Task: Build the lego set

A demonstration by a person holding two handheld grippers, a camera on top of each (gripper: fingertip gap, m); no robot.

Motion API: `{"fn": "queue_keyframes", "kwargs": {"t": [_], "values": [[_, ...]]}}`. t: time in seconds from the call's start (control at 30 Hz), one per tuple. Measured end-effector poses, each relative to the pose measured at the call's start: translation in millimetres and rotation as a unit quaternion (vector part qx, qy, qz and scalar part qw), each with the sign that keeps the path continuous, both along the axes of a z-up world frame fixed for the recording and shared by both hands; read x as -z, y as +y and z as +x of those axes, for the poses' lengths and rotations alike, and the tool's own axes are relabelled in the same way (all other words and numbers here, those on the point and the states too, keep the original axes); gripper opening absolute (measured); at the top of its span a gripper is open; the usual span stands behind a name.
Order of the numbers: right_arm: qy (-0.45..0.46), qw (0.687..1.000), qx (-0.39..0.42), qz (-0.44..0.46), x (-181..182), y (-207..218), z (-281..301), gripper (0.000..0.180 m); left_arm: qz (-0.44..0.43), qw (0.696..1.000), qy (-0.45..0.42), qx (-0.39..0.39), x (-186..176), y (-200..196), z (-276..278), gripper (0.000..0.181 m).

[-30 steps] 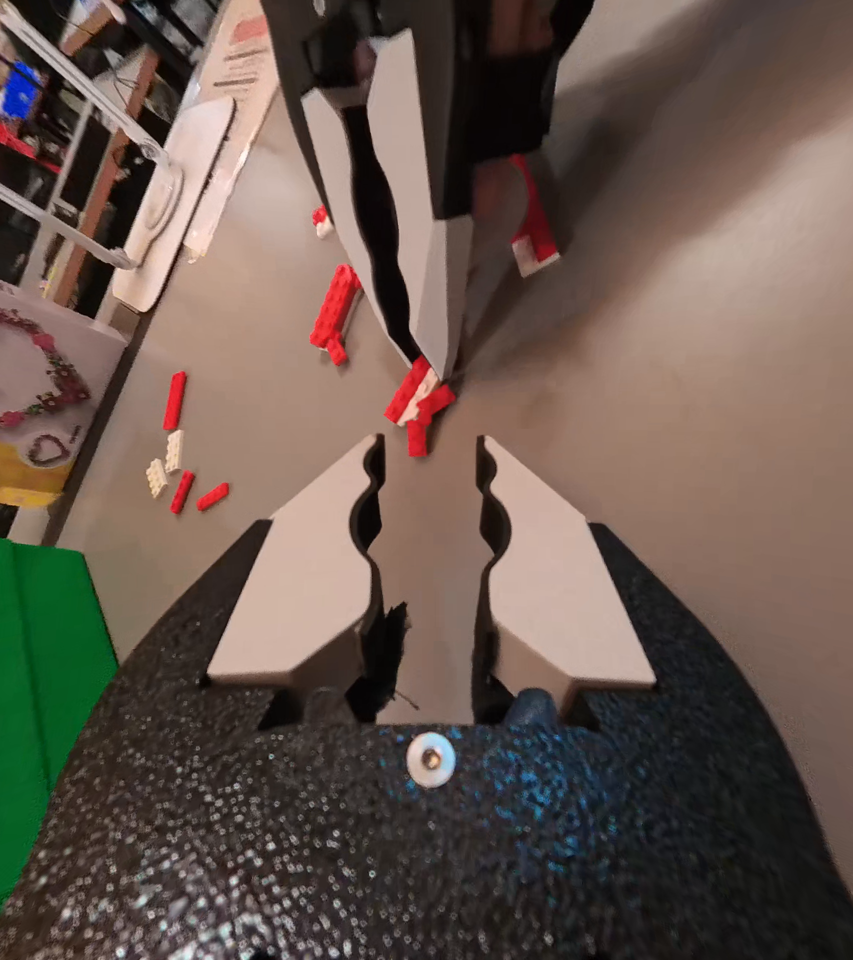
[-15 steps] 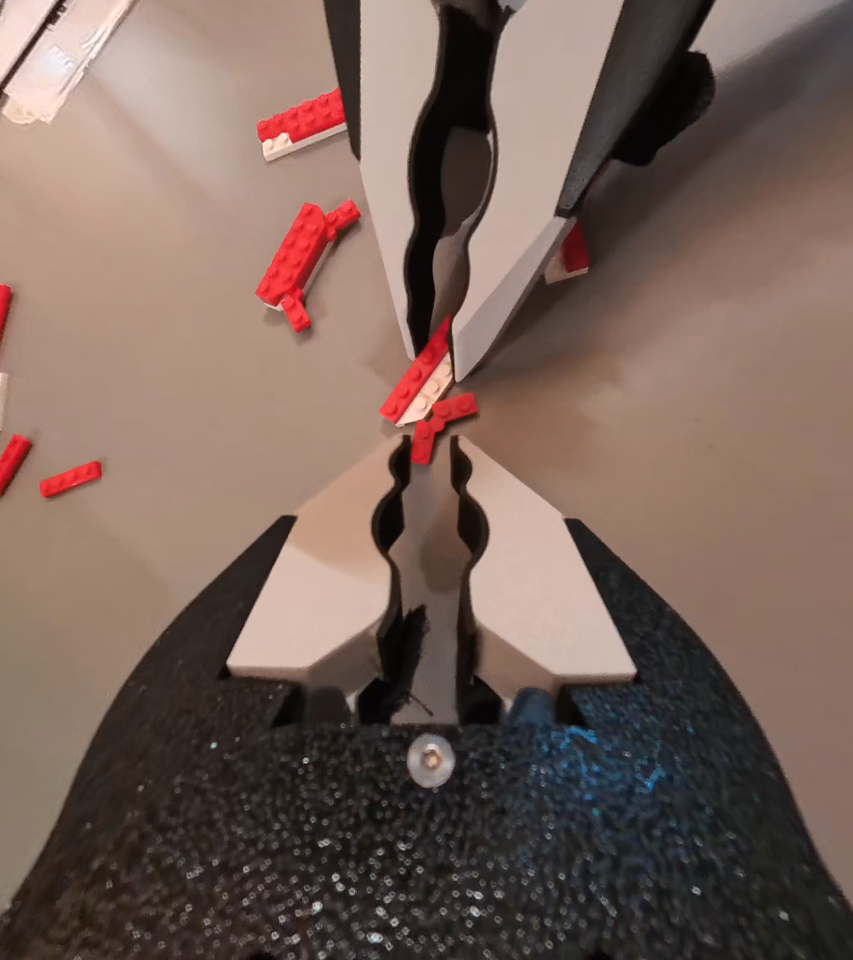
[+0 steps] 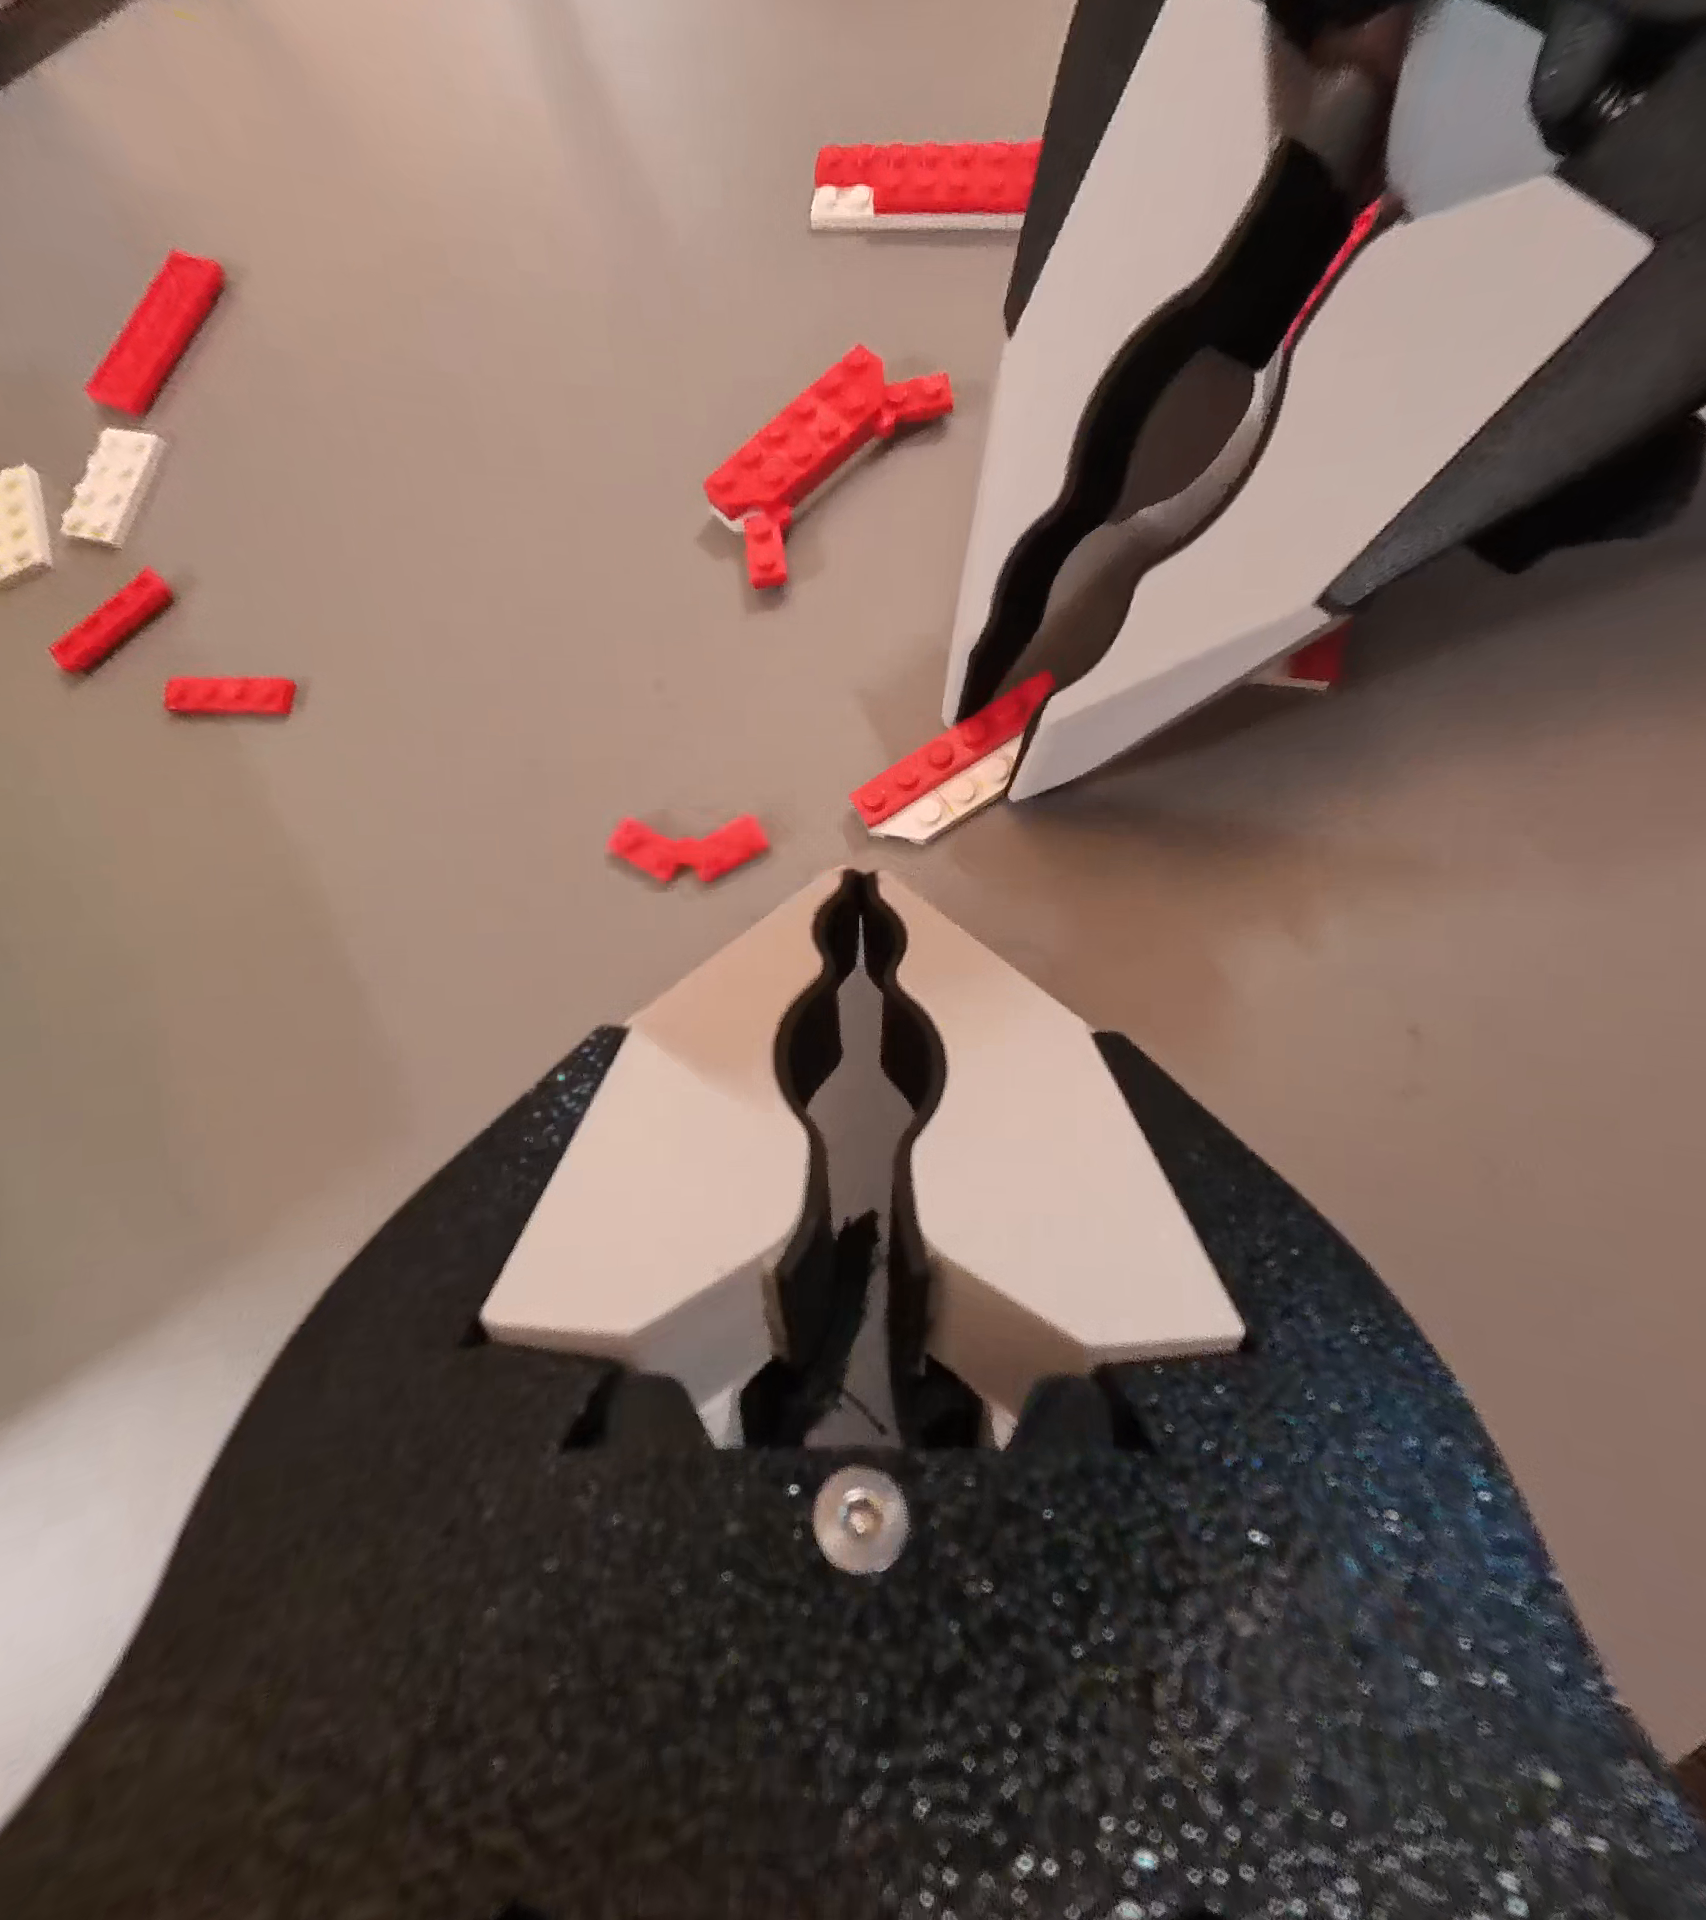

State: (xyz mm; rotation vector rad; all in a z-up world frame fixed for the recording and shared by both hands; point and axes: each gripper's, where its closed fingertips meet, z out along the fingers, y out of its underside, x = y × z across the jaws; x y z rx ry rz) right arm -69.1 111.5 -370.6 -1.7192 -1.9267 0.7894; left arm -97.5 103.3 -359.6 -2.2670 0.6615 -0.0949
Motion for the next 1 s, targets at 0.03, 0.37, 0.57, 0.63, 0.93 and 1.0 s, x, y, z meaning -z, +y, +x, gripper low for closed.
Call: {"fn": "queue_keyframes", "kwargs": {"t": [0.03, 0.37, 0.57, 0.63, 0.93, 1.0], "values": [[0.000, 1.000, 0.000, 0.002, 0.1, 0.1, 0.0, 0.014, -0.003, 1.000, 0.002, 0.004, 1.6, -0.7, 2.0, 0.000], [-0.005, 1.000, 0.002, 0.016, 0.5, 4.2, 2.3, 0.013, 0.027, 0.998, -0.004, -0.052, -4.9, 18.7, -29.7, 0.024], [-0.006, 1.000, -0.003, 0.018, 0.5, 5.4, 4.1, 0.014, -0.016, 0.999, -0.026, -0.031, 5.3, 24.2, -32.3, 0.041], [-0.005, 1.000, -0.005, 0.020, 0.6, 5.4, 4.1, 0.014, -0.023, 0.999, -0.036, -0.031, 4.5, 24.6, -29.3, 0.042], [-0.006, 1.000, -0.010, 0.019, 0.7, 4.3, 4.8, 0.014, 0.018, 0.998, -0.010, 0.058, -2.3, 25.6, -6.1, 0.046], [-0.006, 1.000, -0.010, 0.018, 0.7, 4.3, 5.0, 0.014, 0.018, 0.997, -0.008, 0.080, -1.3, 23.9, -0.6, 0.046]]}}
